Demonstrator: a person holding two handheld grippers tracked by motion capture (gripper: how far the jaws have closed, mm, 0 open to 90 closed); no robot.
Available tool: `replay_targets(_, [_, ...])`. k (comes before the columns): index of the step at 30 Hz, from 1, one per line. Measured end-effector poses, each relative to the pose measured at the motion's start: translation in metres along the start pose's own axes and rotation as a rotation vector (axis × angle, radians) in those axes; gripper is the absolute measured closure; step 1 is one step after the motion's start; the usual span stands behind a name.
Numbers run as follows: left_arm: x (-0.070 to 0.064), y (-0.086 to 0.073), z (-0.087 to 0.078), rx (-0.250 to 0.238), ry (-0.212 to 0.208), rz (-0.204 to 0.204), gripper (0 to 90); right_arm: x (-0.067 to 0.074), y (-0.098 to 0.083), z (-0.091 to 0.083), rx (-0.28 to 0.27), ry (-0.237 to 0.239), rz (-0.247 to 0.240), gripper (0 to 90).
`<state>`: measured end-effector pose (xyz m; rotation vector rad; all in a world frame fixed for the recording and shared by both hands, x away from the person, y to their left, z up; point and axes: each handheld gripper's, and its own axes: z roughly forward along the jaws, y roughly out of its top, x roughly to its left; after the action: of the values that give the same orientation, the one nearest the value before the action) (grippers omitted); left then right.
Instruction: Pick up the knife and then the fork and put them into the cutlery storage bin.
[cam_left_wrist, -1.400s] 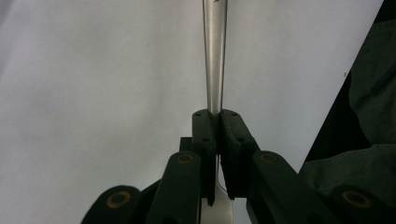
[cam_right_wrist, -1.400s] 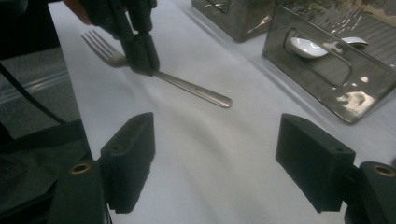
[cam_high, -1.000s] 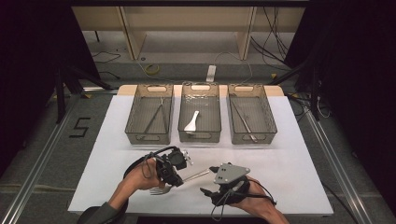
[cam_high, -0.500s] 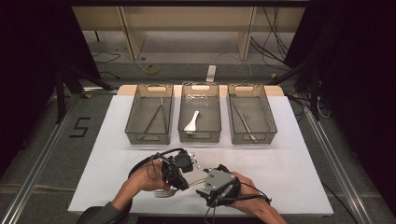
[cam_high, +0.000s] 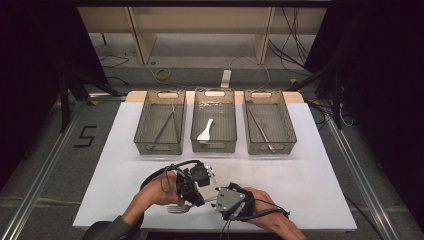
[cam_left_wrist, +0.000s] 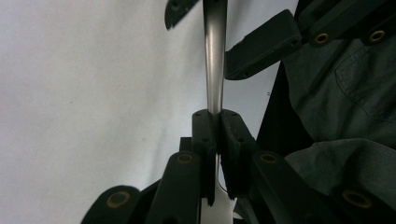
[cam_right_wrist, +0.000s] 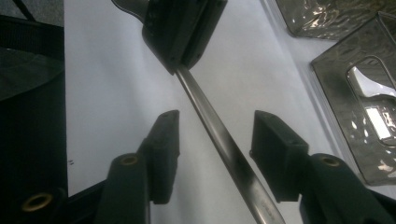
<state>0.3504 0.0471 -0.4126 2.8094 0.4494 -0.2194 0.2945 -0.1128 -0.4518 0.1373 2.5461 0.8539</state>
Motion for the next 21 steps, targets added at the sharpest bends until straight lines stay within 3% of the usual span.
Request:
replay_targets(4, [-0.0002, 0.0014, -0.0002, 0.009, -0.006, 0.011, 84.5, 0.0004, 0.0001, 0.0003, 0.024, -0.007, -0.058, 59.4])
replay_targets(13, [-0.0009, 0.0024, 0.0024, 0.005, -0.025, 0.023, 84.3, 0.0040, -0.0005, 0.0000, 0.022, -0.004, -0.106, 74.5])
replay_targets(16, [-0.0002, 0.0009, -0.0022, -0.018, -0.024, 0.044, 84.8, 0.0049, -0.0008, -0.0009, 0.025, 0.014, -0.131, 84.1])
replay_targets(18, [-0.0016, 0.0006, -0.0027, -0.014, -0.021, 0.064, 84.6, 0.0069, -0.0003, -0.0020, 0.021, 0.020, -0.152, 86.4])
replay_targets(19, [-0.0021, 0.0006, -0.0017, -0.015, -0.020, 0.071, 84.4, 0.0065, 0.0005, -0.0033, 0.038, 0.041, -0.191, 87.2])
replay_targets(21, [-0.0011, 0.0007, 0.0007, -0.022, -0.024, 0.063, 83.8, 0.0080, 0.0005, -0.0032, 0.052, 0.044, -0.207, 87.6])
